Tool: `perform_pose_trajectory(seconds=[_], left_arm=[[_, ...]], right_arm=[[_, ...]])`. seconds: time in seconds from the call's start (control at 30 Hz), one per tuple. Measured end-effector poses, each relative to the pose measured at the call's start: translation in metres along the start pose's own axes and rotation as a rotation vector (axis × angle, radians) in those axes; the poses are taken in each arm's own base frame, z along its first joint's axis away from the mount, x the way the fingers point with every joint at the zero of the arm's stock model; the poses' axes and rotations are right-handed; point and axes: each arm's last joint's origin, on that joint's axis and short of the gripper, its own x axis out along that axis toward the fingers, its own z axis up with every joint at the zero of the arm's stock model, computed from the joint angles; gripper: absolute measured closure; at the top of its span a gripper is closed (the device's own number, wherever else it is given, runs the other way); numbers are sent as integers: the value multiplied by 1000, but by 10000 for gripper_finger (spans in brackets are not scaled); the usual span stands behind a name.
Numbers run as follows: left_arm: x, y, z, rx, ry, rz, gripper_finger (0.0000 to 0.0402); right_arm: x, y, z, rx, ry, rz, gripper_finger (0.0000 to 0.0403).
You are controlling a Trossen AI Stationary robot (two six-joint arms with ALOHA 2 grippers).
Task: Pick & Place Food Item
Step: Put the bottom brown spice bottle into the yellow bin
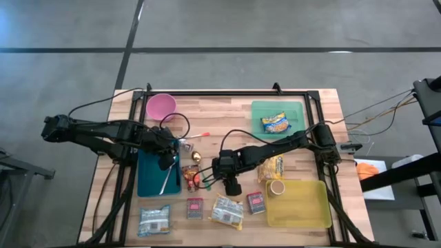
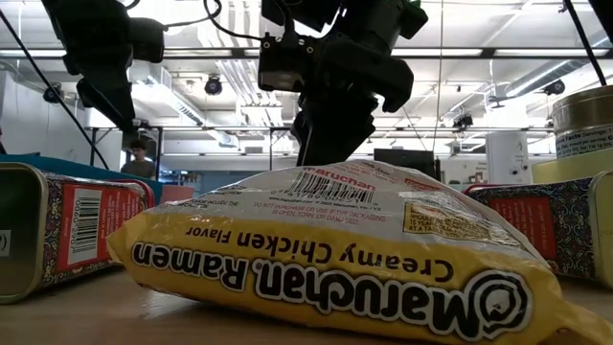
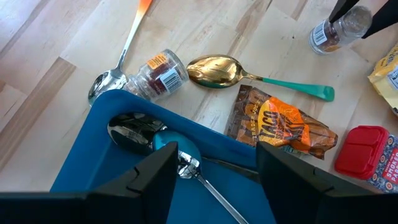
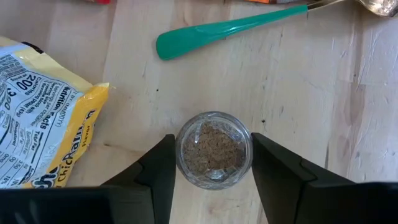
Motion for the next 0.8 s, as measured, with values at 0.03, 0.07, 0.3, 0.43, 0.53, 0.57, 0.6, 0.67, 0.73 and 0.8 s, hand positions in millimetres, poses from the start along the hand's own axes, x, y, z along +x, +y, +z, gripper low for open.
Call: perform_pose_trajectory(seconds=[0.03,0.07,0.3,0.43,0.53,0.57,0.6,0.67,0.73,0.8], left_arm=[[0,0,0,0,0,0,180],[0,0,0,0,0,0,180],[0,0,0,1,0,0,180],[0,0,0,3,0,0,180],[0,0,0,3,0,0,180],[0,0,0,3,0,0,180],[0,0,0,3,0,0,180],[0,0,0,3,0,0,180],[0,0,0,3,1,1,180],[0,0,0,3,1,0,180]], right_arm=[[0,0,0,9,0,0,237],[0,0,0,25,0,0,237],[-4,0,0,150,-4,0,237],[-13,0,4,208,-26,4,237],[-19,0,5,248,-41,8,237],[-22,0,6,260,-46,9,237],[-25,0,6,271,-51,10,237],[-33,-2,6,290,-58,9,237],[-41,-4,6,311,-56,4,237],[-49,-7,5,337,-54,-11,237]])
